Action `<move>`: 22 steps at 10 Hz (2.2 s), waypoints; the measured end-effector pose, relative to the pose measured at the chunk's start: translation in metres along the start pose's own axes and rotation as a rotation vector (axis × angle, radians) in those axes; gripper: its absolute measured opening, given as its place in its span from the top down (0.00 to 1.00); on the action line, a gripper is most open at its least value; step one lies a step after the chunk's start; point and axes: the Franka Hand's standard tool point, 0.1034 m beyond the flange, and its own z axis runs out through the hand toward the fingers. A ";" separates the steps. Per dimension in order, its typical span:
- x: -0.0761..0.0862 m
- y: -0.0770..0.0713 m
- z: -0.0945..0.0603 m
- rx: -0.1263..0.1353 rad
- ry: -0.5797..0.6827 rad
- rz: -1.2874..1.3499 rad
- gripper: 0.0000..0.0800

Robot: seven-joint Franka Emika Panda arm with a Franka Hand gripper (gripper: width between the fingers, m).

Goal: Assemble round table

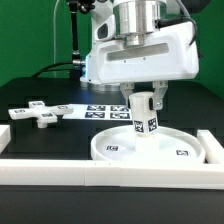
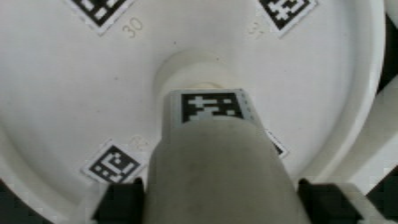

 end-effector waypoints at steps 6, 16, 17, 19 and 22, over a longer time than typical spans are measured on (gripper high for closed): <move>-0.006 0.002 -0.001 0.011 -0.029 0.345 0.48; -0.006 0.002 0.002 0.043 -0.110 1.379 0.48; -0.007 0.002 0.002 0.043 -0.109 1.355 0.23; -0.013 0.002 0.004 0.010 -0.123 1.248 0.20; -0.013 0.001 0.001 0.008 -0.120 0.872 0.19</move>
Offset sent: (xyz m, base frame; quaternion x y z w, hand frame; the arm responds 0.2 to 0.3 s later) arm 0.0000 0.0000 0.0000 0.0000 0.0000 0.1296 0.9916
